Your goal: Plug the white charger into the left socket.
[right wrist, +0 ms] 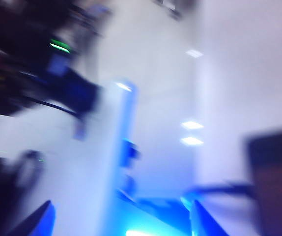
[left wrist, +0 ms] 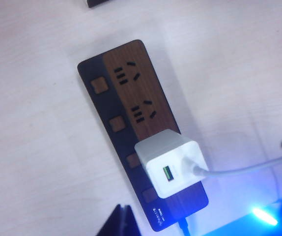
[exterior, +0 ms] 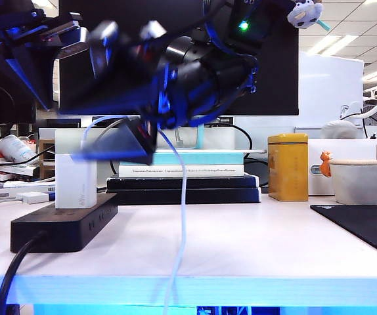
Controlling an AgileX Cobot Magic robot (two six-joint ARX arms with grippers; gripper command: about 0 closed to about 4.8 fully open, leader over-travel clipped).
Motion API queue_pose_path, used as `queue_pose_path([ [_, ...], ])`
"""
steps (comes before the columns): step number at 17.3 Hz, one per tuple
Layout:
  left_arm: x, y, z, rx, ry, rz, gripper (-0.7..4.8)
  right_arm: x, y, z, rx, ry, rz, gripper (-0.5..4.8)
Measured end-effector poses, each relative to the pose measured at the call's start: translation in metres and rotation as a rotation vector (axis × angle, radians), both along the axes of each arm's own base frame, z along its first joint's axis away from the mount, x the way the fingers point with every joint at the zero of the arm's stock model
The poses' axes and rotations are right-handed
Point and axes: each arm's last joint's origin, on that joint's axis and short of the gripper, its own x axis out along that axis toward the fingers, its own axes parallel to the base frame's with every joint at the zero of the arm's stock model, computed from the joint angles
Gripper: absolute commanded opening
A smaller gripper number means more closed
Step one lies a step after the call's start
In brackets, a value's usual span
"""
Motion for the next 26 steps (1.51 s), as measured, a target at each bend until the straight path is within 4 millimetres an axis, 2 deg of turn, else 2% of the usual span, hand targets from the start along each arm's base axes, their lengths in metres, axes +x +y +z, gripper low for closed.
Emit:
queue_pose_path([
  [4,-0.007,0.002,0.009,-0.006,-0.025,0.000,-0.06,-0.002,0.000,0.005,0.121,0.092,0.083,3.59],
  [7,-0.010,0.004,0.013,-0.009,-0.039,0.006,-0.06,-0.007,-0.001,0.016,0.151,0.085,0.100,3.59],
  [12,-0.031,0.011,0.039,-0.039,-0.133,0.027,-0.06,-0.024,-0.012,0.070,0.230,-0.044,0.109,3.55],
  [13,-0.035,0.012,0.045,-0.045,-0.155,0.030,-0.06,-0.028,-0.016,0.083,0.238,-0.084,0.100,2.81],
  [14,-0.046,0.015,0.057,-0.055,-0.214,0.035,-0.06,-0.036,-0.023,0.102,0.222,-0.158,0.055,1.69],
  [16,-0.071,0.021,0.083,-0.103,-0.340,0.067,-0.06,-0.049,-0.037,0.134,0.127,-0.350,-0.122,0.76],
  [17,-0.084,0.023,0.094,-0.132,-0.387,0.085,-0.06,-0.055,-0.045,0.148,0.087,-0.430,-0.214,0.53],
  [18,-0.100,0.026,0.105,-0.160,-0.435,0.095,-0.06,-0.062,-0.054,0.162,0.062,-0.487,-0.299,0.39],
  [19,-0.125,0.031,0.121,-0.194,-0.514,0.100,-0.06,-0.075,-0.069,0.184,0.054,-0.567,-0.405,-0.05],
  [21,-0.168,0.043,0.141,-0.232,-0.647,0.102,-0.06,-0.110,-0.104,0.228,0.141,-0.683,-0.530,-0.06],
  [22,-0.198,0.051,0.150,-0.259,-0.724,0.100,-0.06,-0.132,-0.125,0.248,0.197,-0.752,-0.590,-0.06],
  [24,-0.257,0.066,0.157,-0.297,-0.843,0.098,-0.06,-0.166,-0.156,0.271,0.233,-0.860,-0.747,-0.06],
  [25,-0.283,0.072,0.153,-0.309,-0.881,0.097,-0.06,-0.181,-0.171,0.276,0.225,-0.898,-0.835,-0.06],
  [26,-0.308,0.079,0.138,-0.311,-0.887,0.097,-0.06,-0.191,-0.181,0.270,0.212,-0.910,-0.876,-0.06],
])
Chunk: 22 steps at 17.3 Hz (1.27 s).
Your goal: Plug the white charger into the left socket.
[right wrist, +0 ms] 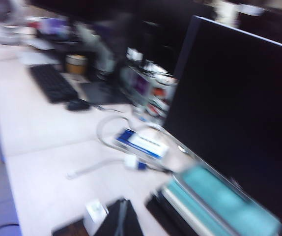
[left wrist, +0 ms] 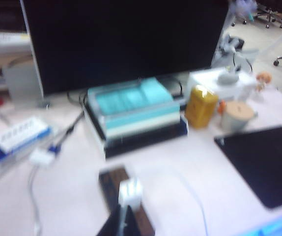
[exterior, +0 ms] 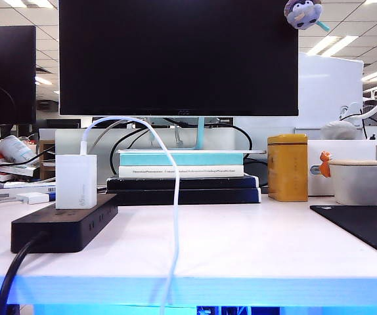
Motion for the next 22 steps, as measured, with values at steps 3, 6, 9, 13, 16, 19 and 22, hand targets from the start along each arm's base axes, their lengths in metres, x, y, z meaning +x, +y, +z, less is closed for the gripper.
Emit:
queue_pose_path([
  [3,-0.023,0.005,-0.056,-0.001,0.031,-0.024,-0.06,-0.009,-0.010,-0.052,0.016,0.054,-0.069,-0.06],
  [6,0.011,-0.006,-0.120,-0.012,0.098,-0.101,-0.06,-0.004,-0.011,-0.126,0.103,0.085,-0.217,-0.06],
  [9,0.064,-0.021,-0.178,-0.068,0.112,-0.143,-0.06,0.003,-0.009,-0.201,0.084,0.171,-0.339,-0.06],
  [13,0.095,-0.029,-0.247,-0.138,0.135,-0.122,-0.06,0.005,-0.009,-0.282,-0.004,0.283,-0.408,-0.06],
  [16,0.103,-0.030,-0.284,-0.112,0.105,-0.075,-0.06,0.000,-0.015,-0.324,-0.007,0.312,-0.433,-0.06],
  [19,0.104,-0.029,-0.296,-0.034,0.065,-0.053,-0.06,-0.002,-0.018,-0.336,-0.028,0.321,-0.484,-0.06],
  [22,0.103,-0.028,-0.311,0.017,0.086,-0.063,-0.06,-0.002,-0.020,-0.340,-0.061,0.333,-0.546,-0.05],
])
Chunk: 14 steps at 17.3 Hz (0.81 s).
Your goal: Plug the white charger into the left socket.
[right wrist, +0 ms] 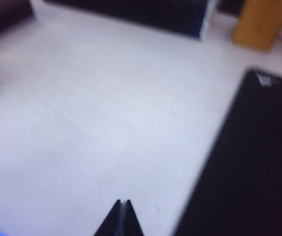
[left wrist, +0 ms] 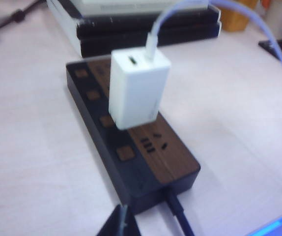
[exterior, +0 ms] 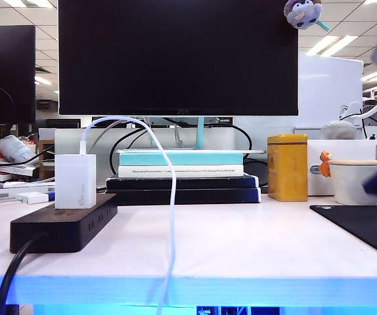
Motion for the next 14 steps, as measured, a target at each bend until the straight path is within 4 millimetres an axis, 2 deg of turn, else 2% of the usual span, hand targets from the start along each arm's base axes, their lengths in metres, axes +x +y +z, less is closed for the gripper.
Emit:
queue_pose_path([
  [2,-0.001,0.000,-0.007,0.009,0.013,0.004,-0.06,-0.002,-0.001,-0.006,-0.030,0.061,0.011,-0.05],
  [5,-0.002,0.001,-0.020,0.033,0.051,0.008,-0.06,-0.003,0.000,-0.008,-0.011,0.091,0.060,0.21],
  [14,-0.001,0.003,-0.018,0.083,0.019,0.088,-0.06,-0.003,0.000,-0.008,-0.003,0.094,0.063,0.21],
])
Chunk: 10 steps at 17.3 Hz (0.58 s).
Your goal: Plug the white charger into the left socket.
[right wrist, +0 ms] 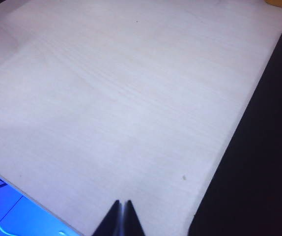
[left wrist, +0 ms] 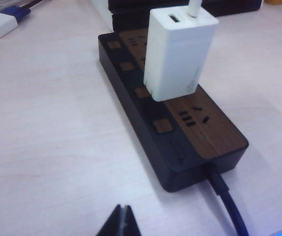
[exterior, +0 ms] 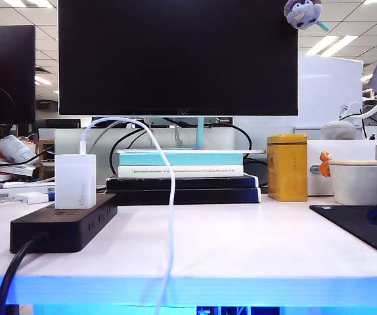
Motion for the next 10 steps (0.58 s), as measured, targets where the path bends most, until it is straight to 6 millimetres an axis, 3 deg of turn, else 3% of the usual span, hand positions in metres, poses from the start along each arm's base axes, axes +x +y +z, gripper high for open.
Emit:
queue_pose_path([
  [6,0.000,0.000,0.000,0.001,0.001,0.000,-0.06,-0.003,-0.003,0.005,0.027,-0.033,-0.002,0.21],
  [10,0.000,0.000,0.000,0.000,-0.003,0.001,-0.05,-0.007,-0.017,0.014,0.081,-0.108,-0.081,0.21],
])
